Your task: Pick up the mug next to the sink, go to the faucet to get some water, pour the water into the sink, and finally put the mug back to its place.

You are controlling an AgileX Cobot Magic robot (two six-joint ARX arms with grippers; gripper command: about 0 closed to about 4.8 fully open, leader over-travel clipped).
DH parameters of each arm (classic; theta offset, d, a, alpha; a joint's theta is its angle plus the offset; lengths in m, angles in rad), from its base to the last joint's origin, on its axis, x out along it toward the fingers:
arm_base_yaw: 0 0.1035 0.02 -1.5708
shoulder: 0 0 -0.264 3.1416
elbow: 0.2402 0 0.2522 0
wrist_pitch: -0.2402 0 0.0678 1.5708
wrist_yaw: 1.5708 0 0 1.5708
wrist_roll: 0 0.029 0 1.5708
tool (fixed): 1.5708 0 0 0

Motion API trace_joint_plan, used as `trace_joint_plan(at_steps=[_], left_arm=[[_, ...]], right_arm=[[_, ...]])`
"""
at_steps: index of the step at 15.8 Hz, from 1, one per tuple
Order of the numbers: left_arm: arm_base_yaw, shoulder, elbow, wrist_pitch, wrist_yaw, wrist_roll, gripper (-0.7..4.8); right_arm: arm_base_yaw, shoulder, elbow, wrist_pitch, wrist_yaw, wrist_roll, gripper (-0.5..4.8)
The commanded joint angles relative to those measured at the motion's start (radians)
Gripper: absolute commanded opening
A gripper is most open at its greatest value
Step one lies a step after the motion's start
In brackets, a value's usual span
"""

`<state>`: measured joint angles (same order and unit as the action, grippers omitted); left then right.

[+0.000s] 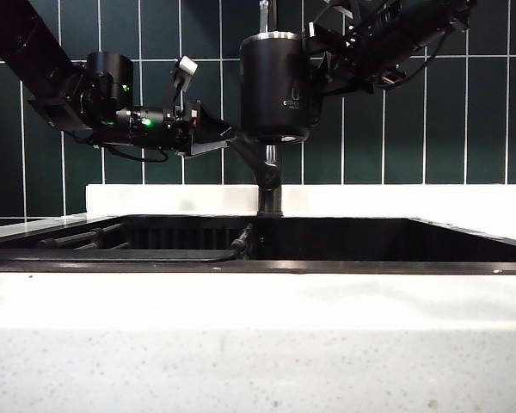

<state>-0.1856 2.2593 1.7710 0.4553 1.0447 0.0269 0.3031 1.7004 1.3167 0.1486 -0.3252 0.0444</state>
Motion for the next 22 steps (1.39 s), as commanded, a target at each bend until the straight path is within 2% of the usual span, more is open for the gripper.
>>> trace_joint_plan(at_steps=[1, 5, 19, 22], left_arm=[[-0.001, -0.005, 0.003, 0.01, -0.034, 0.026, 2.76], [-0.001, -0.005, 0.003, 0.01, -0.091, 0.034, 2.76], [-0.002, -0.004, 0.003, 0.01, -0.117, 0.05, 2.76], [-0.002, -0.004, 0.003, 0.01, -0.317, 0.051, 2.71]], right_arm=[[0.002, -0.01, 0.011, 0.051, -0.01, 0.005, 0.08], [0.003, -0.01, 0.012, 0.079, -0.01, 0.005, 0.08], [0.008, 0.019, 0.042, 0.118, -0.018, 0.008, 0.08], [0.008, 0.019, 0.042, 0.117, -0.018, 0.008, 0.08]])
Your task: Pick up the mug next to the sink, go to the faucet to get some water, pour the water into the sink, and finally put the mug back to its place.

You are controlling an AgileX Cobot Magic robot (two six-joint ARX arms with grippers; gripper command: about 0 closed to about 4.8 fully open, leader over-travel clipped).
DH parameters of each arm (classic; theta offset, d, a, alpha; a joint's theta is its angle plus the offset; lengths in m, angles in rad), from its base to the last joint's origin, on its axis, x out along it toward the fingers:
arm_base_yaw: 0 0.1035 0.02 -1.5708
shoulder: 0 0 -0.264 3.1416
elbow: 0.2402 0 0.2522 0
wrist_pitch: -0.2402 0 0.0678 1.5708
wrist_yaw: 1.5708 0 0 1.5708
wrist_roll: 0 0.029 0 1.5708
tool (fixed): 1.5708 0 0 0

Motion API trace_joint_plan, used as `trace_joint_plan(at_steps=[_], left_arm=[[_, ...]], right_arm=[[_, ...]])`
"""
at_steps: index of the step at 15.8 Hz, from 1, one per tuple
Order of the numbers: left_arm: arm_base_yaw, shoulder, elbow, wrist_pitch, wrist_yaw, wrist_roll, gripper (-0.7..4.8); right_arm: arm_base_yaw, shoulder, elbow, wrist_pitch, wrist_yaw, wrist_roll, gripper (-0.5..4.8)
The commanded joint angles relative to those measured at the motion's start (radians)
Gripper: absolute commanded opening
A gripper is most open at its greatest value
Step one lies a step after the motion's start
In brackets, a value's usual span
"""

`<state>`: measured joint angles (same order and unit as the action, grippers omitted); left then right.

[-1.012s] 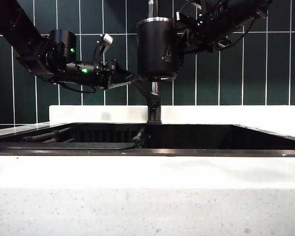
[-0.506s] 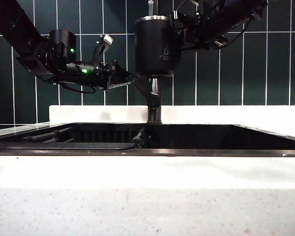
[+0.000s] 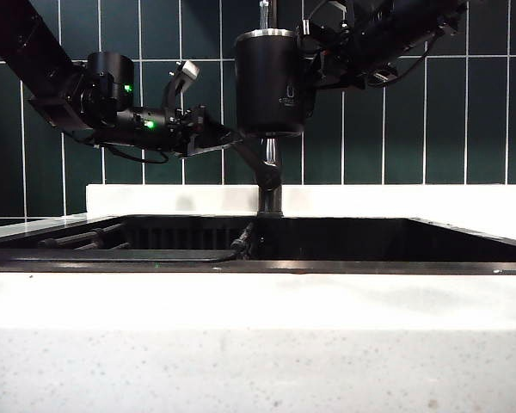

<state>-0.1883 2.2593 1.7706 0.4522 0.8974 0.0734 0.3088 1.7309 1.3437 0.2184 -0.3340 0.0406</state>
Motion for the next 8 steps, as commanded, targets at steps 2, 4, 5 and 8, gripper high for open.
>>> trace_joint_plan(at_steps=[2, 4, 5, 8], left_arm=[[0.001, -0.005, 0.004, 0.013, -0.224, 0.004, 2.26], [0.001, -0.005, 0.004, 0.011, -0.227, -0.007, 1.82], [0.001, -0.008, 0.004, 0.011, -0.2, -0.029, 1.82], [0.001, -0.06, 0.003, -0.011, -0.087, -0.029, 1.82]], right_arm=[[0.002, -0.011, 0.014, 0.047, -0.011, 0.012, 0.08], [0.002, -0.011, 0.014, 0.039, -0.028, 0.011, 0.08], [0.002, -0.011, 0.014, 0.033, -0.028, 0.011, 0.08], [0.001, -0.014, 0.014, 0.022, -0.028, 0.006, 0.08]])
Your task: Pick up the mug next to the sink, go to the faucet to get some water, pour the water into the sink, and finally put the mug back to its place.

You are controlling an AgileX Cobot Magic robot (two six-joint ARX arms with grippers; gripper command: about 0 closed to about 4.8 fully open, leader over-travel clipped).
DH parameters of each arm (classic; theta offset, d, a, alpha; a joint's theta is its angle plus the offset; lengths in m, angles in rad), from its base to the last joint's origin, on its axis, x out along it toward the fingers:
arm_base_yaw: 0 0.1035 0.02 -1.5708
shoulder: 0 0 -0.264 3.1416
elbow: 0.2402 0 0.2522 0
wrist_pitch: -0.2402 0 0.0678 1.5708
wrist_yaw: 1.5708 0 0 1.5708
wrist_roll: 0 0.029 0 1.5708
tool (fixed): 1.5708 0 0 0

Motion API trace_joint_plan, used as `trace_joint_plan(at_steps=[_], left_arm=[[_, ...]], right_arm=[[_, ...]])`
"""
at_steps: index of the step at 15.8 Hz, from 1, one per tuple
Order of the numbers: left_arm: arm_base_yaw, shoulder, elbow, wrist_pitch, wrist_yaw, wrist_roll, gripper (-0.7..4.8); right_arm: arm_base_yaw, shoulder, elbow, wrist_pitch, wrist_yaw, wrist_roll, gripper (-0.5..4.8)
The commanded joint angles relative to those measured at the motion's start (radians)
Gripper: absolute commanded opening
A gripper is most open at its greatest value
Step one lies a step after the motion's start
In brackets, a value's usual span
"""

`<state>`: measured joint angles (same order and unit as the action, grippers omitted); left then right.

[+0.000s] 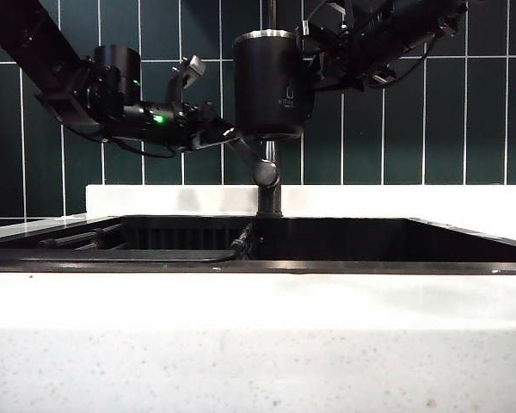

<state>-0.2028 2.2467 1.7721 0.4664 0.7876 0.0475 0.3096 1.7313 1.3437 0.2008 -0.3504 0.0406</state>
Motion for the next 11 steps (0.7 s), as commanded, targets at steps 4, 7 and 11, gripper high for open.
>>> trace_joint_plan(at_steps=[4, 7, 11], left_arm=[[0.016, -0.216, 0.001, -0.265, 0.043, 0.025, 1.82], [0.01, -0.329, 0.0, -0.488, -0.019, 0.114, 1.82], [-0.003, -0.473, 0.0, -0.814, -0.17, 0.245, 1.82]], right_arm=[[-0.008, -0.024, 0.014, -0.011, 0.02, -0.104, 0.08], [-0.027, -0.025, 0.014, -0.048, 0.072, -0.134, 0.08], [-0.031, -0.025, 0.014, -0.148, 0.198, -0.348, 0.08]])
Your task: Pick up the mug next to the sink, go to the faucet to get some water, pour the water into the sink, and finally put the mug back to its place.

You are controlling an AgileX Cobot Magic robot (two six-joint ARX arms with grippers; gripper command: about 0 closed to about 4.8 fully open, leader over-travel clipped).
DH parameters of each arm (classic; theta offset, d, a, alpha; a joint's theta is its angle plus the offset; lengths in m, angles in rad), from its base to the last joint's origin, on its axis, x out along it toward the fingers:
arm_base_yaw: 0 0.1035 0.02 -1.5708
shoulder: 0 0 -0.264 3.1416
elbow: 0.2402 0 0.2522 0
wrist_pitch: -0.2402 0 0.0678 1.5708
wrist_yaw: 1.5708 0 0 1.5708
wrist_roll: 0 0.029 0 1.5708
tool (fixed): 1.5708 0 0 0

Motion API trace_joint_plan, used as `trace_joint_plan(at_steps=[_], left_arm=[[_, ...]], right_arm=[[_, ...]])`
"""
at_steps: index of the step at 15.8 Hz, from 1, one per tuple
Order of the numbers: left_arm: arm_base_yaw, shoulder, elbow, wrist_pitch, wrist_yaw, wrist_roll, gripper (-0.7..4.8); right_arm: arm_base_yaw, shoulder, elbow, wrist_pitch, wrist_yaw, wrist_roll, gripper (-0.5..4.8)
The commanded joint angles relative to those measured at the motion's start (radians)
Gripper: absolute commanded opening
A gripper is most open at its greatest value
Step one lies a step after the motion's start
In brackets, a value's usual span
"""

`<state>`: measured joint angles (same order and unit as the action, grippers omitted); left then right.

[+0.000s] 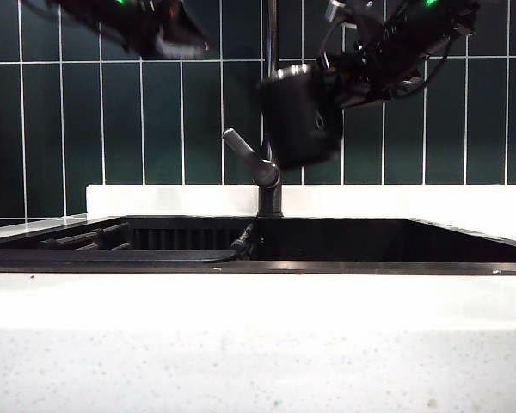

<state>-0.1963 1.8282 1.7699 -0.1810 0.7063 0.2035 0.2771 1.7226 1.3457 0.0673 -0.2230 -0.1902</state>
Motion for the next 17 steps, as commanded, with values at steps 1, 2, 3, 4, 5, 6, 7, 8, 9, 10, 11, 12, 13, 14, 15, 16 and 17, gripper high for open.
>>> trace_joint_plan(at_steps=[1, 2, 3, 4, 5, 6, 7, 8, 9, 10, 11, 12, 13, 14, 15, 16, 17], left_arm=[[-0.015, -0.09, 0.002, -0.257, -0.133, 0.138, 1.76], [-0.021, -0.119, -0.002, -0.317, -0.179, 0.166, 1.73], [-0.021, -0.154, -0.031, -0.33, -0.228, 0.183, 1.54], [-0.021, -0.198, -0.082, -0.316, -0.243, 0.186, 1.45], [-0.021, -0.24, -0.137, -0.31, -0.243, 0.186, 1.44], [-0.021, -0.281, -0.199, -0.311, -0.243, 0.186, 1.43], [-0.021, -0.33, -0.278, -0.311, -0.243, 0.185, 1.42], [-0.021, -0.362, -0.34, -0.311, -0.243, 0.169, 1.34], [-0.021, -0.393, -0.399, -0.309, -0.243, 0.143, 1.04], [-0.021, -0.418, -0.447, -0.309, -0.242, 0.122, 0.87], [-0.022, -0.459, -0.518, -0.312, -0.243, 0.094, 0.76], [-0.022, -0.486, -0.555, -0.312, -0.243, 0.08, 0.37], [-0.021, -0.502, -0.576, -0.312, -0.248, 0.073, 0.1], [-0.021, -0.528, -0.608, -0.31, -0.26, 0.074, -0.06], [-0.021, -0.543, -0.629, -0.311, -0.261, 0.074, -0.06], [-0.021, -0.551, -0.645, -0.31, -0.261, 0.074, -0.06], [-0.021, -0.554, -0.679, -0.306, -0.261, 0.074, -0.06]], right_arm=[[0.001, -0.016, 0.012, -0.046, 0.116, -0.186, 0.08], [0.001, -0.016, 0.012, -0.058, 0.143, -0.216, 0.08], [0.001, -0.016, 0.012, -0.066, 0.178, -0.254, 0.08], [0.001, -0.02, 0.012, -0.075, 0.21, -0.287, 0.08], [0.001, -0.025, 0.012, -0.083, 0.243, -0.326, 0.08], [0.001, -0.031, 0.012, -0.087, 0.274, -0.364, 0.08], [0.001, -0.036, 0.013, -0.084, 0.301, -0.381, 0.08], [0.001, -0.039, 0.013, -0.086, 0.325, -0.393, 0.08], [0.002, -0.042, 0.013, -0.087, 0.356, -0.395, 0.08], [0.002, -0.045, 0.013, -0.092, 0.369, -0.4, 0.08], [0.002, -0.056, 0.012, -0.102, 0.404, -0.46, 0.08], [0.002, -0.064, 0.012, -0.101, 0.447, -0.503, 0.08], [0.002, -0.071, 0.012, -0.099, 0.495, -0.537, 0.08], [0.002, -0.083, 0.012, -0.098, 0.521, -0.589, 0.08], [0.002, -0.091, 0.012, -0.101, 0.52, -0.625, 0.08], [0.002, -0.095, 0.012, -0.102, 0.52, -0.65, 0.14], [0.005, -0.101, 0.013, -0.119, 0.52, -0.68, 0.13]])
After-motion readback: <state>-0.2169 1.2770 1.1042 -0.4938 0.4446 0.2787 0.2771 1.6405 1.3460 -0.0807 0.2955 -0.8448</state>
